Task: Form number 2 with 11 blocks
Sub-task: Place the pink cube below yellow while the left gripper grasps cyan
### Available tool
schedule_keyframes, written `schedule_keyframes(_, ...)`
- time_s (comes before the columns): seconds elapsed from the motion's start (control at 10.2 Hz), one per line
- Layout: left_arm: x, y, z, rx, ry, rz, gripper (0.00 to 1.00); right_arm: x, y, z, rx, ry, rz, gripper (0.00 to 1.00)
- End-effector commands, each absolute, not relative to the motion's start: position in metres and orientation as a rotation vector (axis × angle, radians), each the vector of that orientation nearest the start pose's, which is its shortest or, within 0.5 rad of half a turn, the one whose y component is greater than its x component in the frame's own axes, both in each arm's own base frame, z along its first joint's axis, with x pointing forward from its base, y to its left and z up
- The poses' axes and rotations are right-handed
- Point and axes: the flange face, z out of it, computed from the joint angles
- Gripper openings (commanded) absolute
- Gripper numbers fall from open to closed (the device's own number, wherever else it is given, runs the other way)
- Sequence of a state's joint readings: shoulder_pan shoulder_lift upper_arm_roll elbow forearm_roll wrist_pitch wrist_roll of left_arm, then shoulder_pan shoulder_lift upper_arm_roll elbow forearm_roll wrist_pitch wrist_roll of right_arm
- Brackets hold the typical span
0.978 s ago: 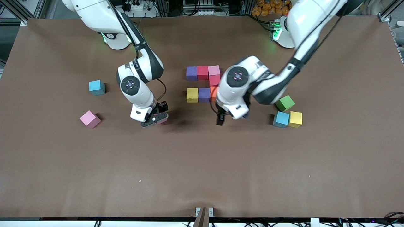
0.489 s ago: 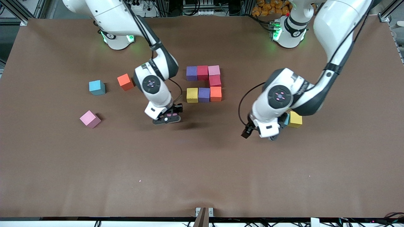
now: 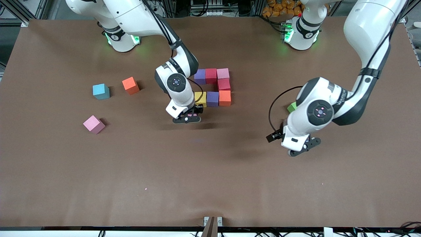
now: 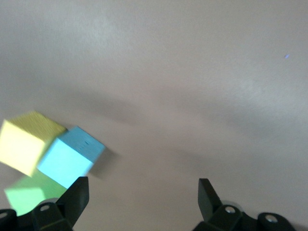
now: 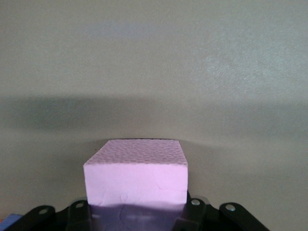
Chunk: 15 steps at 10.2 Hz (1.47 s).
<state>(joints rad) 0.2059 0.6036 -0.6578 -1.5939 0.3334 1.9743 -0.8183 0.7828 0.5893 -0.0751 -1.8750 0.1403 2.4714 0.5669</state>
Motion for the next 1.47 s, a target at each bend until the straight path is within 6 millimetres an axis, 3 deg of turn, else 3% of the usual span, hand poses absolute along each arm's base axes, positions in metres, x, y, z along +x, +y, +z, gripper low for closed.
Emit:
schedule_keyframes(0.0,0.632,-0.175,0.320,-3.091,-0.054,0.203,1.00,0.478,0.431,0.195,-3.097,0.015,0.045,0.50)
schedule_keyframes(0.1,0.630,-0.160,0.308,-3.073,0.009,0.230,1.00,0.473,0.438,0.194,-3.097,0.029,0.046,0.50)
schedule_keyframes(0.39,0.618,-0.146,0.278,-3.040,0.230,0.272,1.00,0.464,0.454,0.189,-3.098,0.089,0.046,0.50)
schedule_keyframes(1.08,0.583,-0.149,0.223,-3.090,0.388,0.235,1.00,0.452,0.464,0.185,-3.106,0.069,0.052,0.51)
schedule_keyframes(1.27,0.582,-0.148,0.219,-3.088,0.392,0.244,1.00,0.448,0.467,0.184,-3.107,0.057,0.054,0.56)
schedule_keyframes(1.37,0.580,-0.147,0.217,-3.086,0.394,0.252,1.00,0.447,0.467,0.183,-3.111,0.047,0.053,0.69)
